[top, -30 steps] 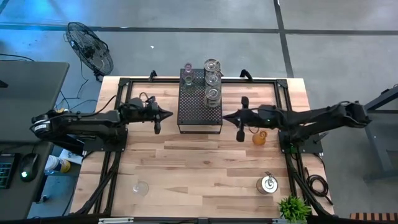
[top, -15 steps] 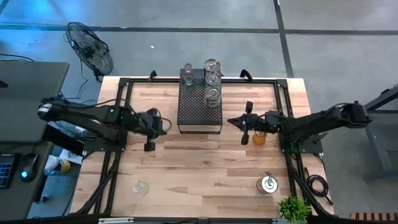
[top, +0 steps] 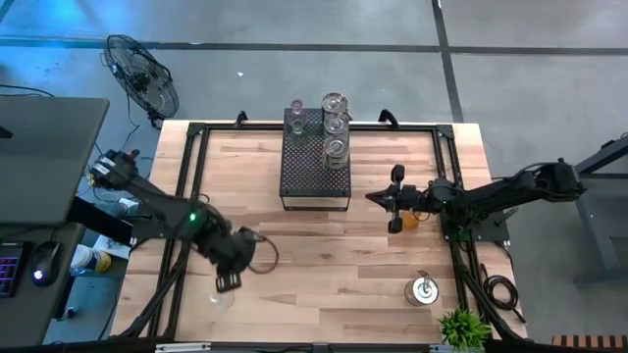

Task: Pick & Place candle stick holders
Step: Put the transparent glass candle holder on the shelf

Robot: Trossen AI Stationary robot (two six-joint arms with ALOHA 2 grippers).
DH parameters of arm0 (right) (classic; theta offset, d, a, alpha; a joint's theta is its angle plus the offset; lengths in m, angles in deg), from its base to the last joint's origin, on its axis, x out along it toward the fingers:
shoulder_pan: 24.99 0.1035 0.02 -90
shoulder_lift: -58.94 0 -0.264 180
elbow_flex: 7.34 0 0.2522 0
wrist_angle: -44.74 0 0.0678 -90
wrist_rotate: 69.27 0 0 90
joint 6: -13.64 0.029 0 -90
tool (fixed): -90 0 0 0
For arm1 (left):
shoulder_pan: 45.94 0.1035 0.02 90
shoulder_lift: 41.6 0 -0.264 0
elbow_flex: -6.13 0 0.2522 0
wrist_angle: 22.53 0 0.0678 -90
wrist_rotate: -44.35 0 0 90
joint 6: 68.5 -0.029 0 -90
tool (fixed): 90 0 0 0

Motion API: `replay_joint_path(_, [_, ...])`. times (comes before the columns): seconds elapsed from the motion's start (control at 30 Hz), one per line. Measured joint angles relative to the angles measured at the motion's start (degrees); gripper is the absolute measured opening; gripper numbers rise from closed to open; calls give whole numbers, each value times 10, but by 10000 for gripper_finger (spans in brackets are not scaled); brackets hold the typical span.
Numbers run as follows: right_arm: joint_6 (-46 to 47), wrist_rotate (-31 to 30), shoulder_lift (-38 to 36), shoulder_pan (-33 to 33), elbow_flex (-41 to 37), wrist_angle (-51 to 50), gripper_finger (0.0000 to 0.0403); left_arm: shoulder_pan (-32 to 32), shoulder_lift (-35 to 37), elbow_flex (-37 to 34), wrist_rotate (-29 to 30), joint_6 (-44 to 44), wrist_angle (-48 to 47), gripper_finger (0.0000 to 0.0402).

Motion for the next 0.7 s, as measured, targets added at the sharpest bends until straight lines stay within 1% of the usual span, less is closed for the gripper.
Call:
replay_joint_path(0.07, [-1,7,0,0,0,0,2,-25,-15,11,-22,68,12,111])
replay_joint_path(0.17, [-1,12,0,0,0,-2,1,-62,-34,14,-39,174,39,149])
replay_joint_path(0.3, [-2,12,0,0,0,-5,1,-111,-58,14,-35,290,40,193])
replay_joint_path(0.37, [-4,12,0,0,0,-6,1,-130,-70,14,-18,340,41,211])
replay_joint_path(0.53, [-3,14,0,0,0,-6,1,-157,-101,14,-10,424,41,243])
replay_joint_path(0.7, [-3,25,0,0,0,-6,2,-163,-119,12,-13,465,30,260])
